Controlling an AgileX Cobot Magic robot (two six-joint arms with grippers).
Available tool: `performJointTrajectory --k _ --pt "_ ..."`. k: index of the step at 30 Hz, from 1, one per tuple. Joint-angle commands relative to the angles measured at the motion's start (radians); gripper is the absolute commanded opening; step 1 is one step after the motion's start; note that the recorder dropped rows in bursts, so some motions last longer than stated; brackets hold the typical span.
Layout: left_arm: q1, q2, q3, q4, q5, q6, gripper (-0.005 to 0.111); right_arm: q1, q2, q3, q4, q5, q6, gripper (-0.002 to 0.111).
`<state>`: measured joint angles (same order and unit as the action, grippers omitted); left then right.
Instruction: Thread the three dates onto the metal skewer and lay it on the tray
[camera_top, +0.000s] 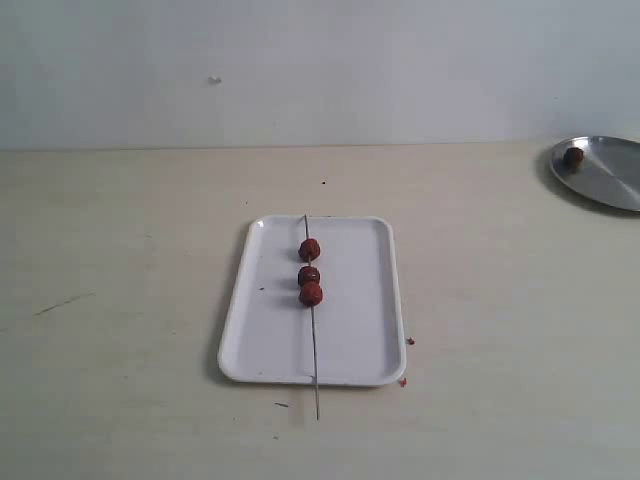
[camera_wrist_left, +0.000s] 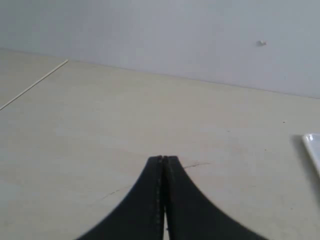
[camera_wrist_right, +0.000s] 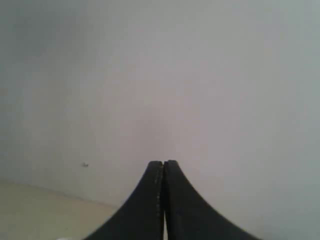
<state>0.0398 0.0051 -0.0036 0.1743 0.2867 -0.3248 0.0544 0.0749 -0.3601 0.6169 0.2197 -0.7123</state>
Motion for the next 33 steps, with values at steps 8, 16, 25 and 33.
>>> performJointTrajectory --k 8,16,25,33 --pt "0.001 -0.005 0.004 -0.002 -0.008 0.003 0.000 -0.109 -0.061 0.049 -0.764 0.132 0.879 0.000" --pt "0.001 -0.005 0.004 -0.002 -0.008 0.003 0.000 -0.109 -0.075 0.258 -0.748 0.053 0.874 0.000" --pt "0.001 -0.005 0.004 -0.002 -0.008 0.003 0.000 -0.109 -0.075 0.360 -0.746 0.042 0.899 0.000" --pt "0.001 -0.005 0.004 -0.002 -0.008 0.003 0.000 -0.109 -0.075 0.360 -0.746 0.042 0.897 0.000"
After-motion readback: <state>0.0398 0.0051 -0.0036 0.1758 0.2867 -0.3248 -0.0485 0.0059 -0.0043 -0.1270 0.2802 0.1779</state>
